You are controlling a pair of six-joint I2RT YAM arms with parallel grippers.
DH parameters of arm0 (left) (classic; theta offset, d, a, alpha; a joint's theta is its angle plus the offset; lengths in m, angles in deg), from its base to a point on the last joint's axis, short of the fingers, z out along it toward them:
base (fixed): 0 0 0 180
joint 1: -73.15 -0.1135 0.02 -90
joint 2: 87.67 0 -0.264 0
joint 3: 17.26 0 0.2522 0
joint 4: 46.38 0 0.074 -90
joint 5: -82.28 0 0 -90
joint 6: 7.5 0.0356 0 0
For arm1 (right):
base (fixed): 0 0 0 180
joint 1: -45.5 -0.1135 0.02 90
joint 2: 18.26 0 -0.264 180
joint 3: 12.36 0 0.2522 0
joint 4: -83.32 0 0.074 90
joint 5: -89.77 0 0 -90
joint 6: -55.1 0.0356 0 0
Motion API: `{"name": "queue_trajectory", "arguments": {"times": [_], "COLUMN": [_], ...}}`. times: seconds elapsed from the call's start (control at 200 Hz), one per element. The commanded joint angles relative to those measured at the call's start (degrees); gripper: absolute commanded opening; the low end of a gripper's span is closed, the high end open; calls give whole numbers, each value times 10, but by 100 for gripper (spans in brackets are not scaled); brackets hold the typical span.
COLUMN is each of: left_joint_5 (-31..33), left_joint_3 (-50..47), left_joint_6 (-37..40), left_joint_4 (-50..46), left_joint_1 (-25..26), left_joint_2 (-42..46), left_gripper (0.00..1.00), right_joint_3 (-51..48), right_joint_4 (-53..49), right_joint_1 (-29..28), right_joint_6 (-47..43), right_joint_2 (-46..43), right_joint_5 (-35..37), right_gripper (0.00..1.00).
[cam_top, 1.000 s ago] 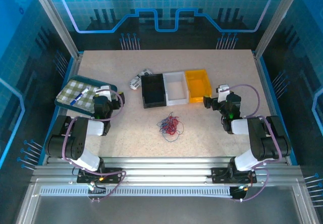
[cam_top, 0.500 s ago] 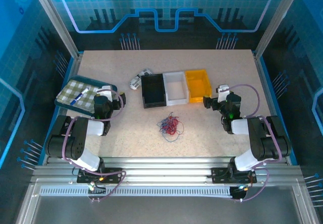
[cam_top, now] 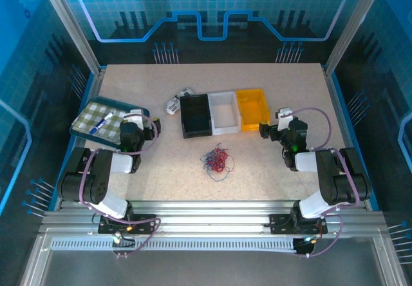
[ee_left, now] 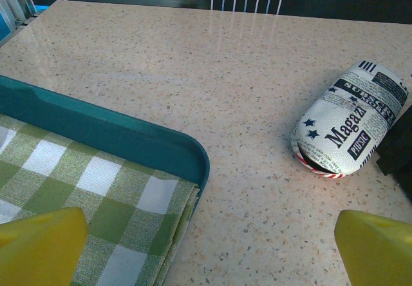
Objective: Untangle the cables
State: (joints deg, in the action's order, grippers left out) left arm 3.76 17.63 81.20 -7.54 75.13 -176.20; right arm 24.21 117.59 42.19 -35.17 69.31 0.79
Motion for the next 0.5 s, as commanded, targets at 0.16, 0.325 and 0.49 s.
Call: {"name": "queue_trajectory", "arguments": {"times": [0.16, 0.325, 0.49], "left_joint_5": [-12, -11, 80], "left_joint_3": [8, 47, 188], "left_joint_6": [9, 27, 14], "left_joint_4": [2, -102, -354], "left_joint_1": [-3, 9, 68], "left_joint_2": [-3, 42, 91], "left_gripper": [99, 99, 99], "right_joint_3": [8, 27, 116], "right_joint_4": [7, -48, -280], "right_joint_1": [10, -12, -85], "right_joint_6": [-1, 1, -11], "right_joint_2": [4, -30, -144], "right_joint_5": [-10, 69, 178], "right_gripper": [100, 100, 88]}}
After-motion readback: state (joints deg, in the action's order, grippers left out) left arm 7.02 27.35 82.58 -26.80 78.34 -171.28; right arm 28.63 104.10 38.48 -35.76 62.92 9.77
